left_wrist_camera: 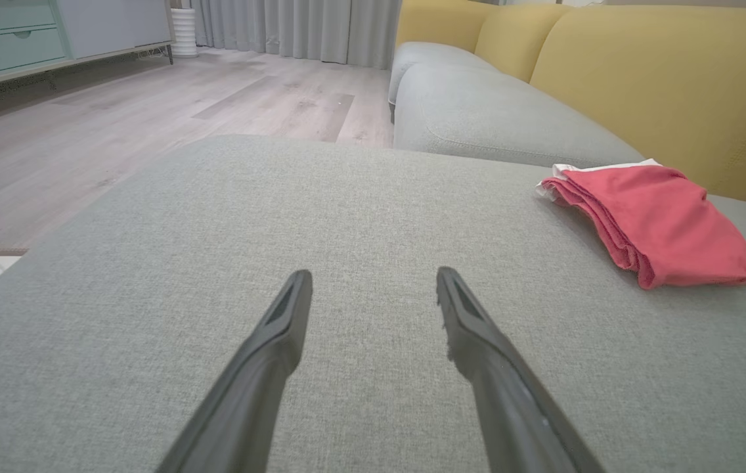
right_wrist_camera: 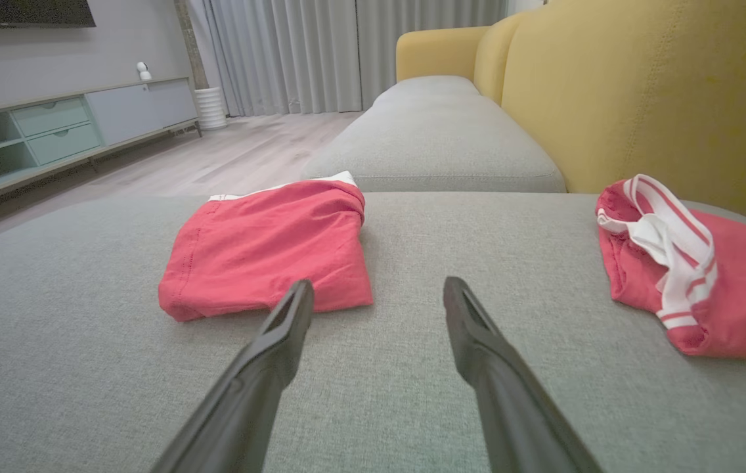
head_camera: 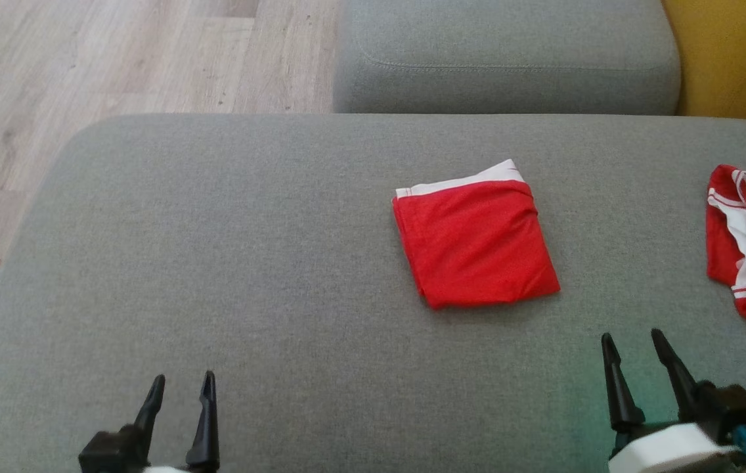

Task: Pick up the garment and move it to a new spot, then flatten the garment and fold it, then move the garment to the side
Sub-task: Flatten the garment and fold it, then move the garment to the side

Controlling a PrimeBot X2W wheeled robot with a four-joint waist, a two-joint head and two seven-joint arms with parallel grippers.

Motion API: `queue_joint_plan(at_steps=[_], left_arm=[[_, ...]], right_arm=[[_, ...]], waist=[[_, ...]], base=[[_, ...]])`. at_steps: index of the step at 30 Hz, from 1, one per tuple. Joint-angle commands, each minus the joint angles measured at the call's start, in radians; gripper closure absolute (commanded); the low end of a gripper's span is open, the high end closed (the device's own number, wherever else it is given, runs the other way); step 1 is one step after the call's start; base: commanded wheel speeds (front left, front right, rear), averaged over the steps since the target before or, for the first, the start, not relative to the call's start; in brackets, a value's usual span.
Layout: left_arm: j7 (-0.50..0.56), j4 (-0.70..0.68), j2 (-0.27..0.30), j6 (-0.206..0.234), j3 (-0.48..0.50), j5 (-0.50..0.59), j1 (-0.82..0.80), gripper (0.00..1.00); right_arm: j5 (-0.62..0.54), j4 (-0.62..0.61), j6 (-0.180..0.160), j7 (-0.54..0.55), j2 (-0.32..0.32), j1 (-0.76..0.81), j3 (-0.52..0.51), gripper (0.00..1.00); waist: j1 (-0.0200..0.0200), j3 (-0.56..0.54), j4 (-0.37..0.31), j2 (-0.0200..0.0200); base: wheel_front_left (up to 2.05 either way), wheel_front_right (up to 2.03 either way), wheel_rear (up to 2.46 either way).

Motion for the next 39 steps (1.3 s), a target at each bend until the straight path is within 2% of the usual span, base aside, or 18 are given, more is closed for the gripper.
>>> queue_joint_plan(at_steps=[1,16,22,24,30,35,39], left_arm=[[-0.006,-0.022,-0.002,-0.012,0.043,0.013,-0.022,0.0],[-0.006,-0.019,-0.002,-0.02,0.04,0.01,-0.02,0.0],[-0.006,-0.02,-0.002,-0.019,0.035,0.006,-0.028,0.0],[-0.006,-0.022,-0.002,-0.021,0.029,0.006,-0.039,0.0],[-0.006,-0.024,-0.002,-0.02,-0.02,-0.007,-0.104,0.0],[-0.006,-0.011,-0.002,-0.015,-0.068,-0.027,-0.152,0.0],[-0.006,-0.006,-0.002,-0.004,-0.101,-0.045,-0.175,0.0]], right_arm=[[-0.014,-0.047,-0.001,-0.013,0.001,-0.006,0.006,0.0],[-0.035,-0.061,-0.001,-0.013,0.025,0.007,-0.022,0.0],[0.022,-0.026,-0.001,0.005,0.0,-0.079,0.005,0.0],[0.055,-0.016,-0.001,0.048,-0.024,-0.143,0.018,0.0],[0.158,0.059,-0.001,0.266,-0.099,-0.378,0.067,0.0],[0.215,0.18,-0.001,0.449,-0.14,-0.541,0.106,0.0],[0.238,0.294,-0.001,0.54,-0.153,-0.626,0.088,0.0]], waist=[[0.0,-0.002,-0.002,0.0],[0.0,0.005,0.006,0.0],[0.0,0.03,0.015,0.0],[0.0,0.057,0.022,0.0],[0.0,0.154,0.069,0.0],[0.0,0.224,0.12,0.0],[0.0,0.253,0.155,0.0]], base=[[0.0,0.0,0.0],[0.0,0.0,0.0],[0.0,0.0,0.0],[0.0,0.0,0.0],[0.0,0.0,0.0],[0.0,0.0,0.0],[0.0,0.0,0.0]])
